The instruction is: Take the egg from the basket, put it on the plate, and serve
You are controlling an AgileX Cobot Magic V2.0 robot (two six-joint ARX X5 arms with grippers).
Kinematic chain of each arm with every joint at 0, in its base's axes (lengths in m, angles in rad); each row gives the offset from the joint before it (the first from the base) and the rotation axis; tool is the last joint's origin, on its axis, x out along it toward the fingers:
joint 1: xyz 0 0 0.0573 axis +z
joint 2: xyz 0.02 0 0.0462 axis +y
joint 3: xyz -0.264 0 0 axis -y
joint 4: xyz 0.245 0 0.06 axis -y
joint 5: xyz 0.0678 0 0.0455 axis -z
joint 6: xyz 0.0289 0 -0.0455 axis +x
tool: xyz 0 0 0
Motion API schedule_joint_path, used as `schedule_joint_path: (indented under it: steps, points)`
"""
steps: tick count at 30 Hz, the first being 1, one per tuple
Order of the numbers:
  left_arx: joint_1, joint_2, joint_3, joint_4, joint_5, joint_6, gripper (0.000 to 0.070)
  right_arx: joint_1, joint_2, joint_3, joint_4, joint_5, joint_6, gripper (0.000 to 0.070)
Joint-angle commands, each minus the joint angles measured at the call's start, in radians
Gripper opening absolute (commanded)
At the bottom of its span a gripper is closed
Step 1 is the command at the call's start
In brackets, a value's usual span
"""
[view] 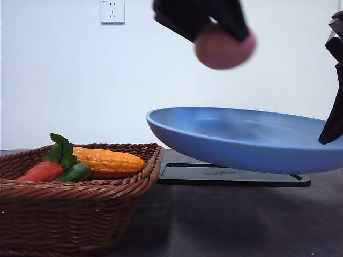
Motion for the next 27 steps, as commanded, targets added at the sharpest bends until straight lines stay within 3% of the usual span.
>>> schedule_joint_path:
  steps: [1, 14, 21, 27]
  points:
    - [-0.021, 0.045, 0.015, 0.012, 0.003, -0.005, 0.0136, 0.003, 0.007, 0.018, 0.001, -0.014, -0.006, 0.0]
    - [-0.057, 0.186, 0.015, 0.023, -0.013, -0.036, 0.0146, 0.016, 0.007, 0.018, -0.029, -0.014, -0.018, 0.0]
    - [-0.063, 0.185, 0.016, 0.025, -0.014, -0.065, 0.0378, 0.016, 0.007, 0.018, -0.048, -0.013, -0.017, 0.0]
    - [-0.057, 0.16, 0.027, -0.001, -0.015, -0.084, 0.0376, 0.016, 0.007, 0.018, -0.08, -0.013, -0.016, 0.0]
